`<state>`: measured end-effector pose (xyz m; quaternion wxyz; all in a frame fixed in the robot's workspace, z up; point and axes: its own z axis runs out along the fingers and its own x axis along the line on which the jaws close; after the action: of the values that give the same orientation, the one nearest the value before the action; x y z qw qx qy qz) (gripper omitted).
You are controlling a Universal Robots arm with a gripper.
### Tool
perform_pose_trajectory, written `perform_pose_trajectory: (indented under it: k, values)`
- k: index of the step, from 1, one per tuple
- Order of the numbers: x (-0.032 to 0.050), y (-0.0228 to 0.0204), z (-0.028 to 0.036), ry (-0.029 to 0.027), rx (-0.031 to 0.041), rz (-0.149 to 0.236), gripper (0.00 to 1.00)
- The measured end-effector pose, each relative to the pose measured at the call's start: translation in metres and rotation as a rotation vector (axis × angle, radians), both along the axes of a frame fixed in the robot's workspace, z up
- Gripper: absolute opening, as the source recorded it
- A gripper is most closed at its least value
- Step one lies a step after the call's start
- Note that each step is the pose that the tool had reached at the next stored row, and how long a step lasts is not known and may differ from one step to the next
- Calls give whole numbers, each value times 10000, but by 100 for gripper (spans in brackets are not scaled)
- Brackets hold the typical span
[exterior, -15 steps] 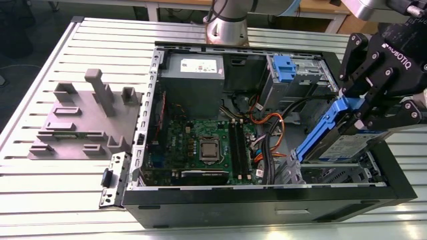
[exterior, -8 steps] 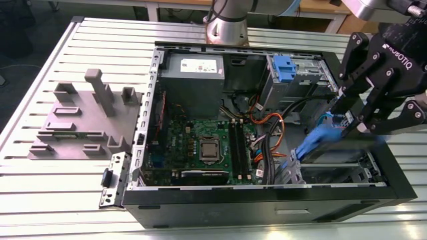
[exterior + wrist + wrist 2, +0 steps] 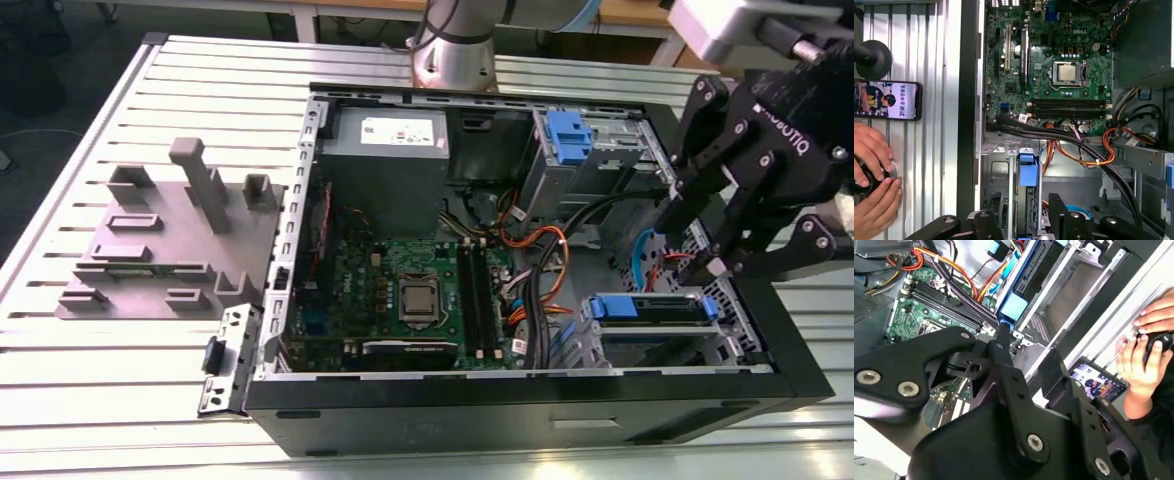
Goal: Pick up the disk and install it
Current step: 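Insert the disk into the insertion slot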
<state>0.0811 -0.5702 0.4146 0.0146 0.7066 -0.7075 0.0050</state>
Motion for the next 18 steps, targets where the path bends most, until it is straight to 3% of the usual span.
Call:
perform_pose_trajectory:
  k: [2,5,11,18]
  values:
    - [0,-3,-37,0,1,0,50]
    - [0,-5,-92,0,2,0,42]
    - [0,-5,-220,0,1,2,13]
    - [0,-5,-346,0,-1,6,11]
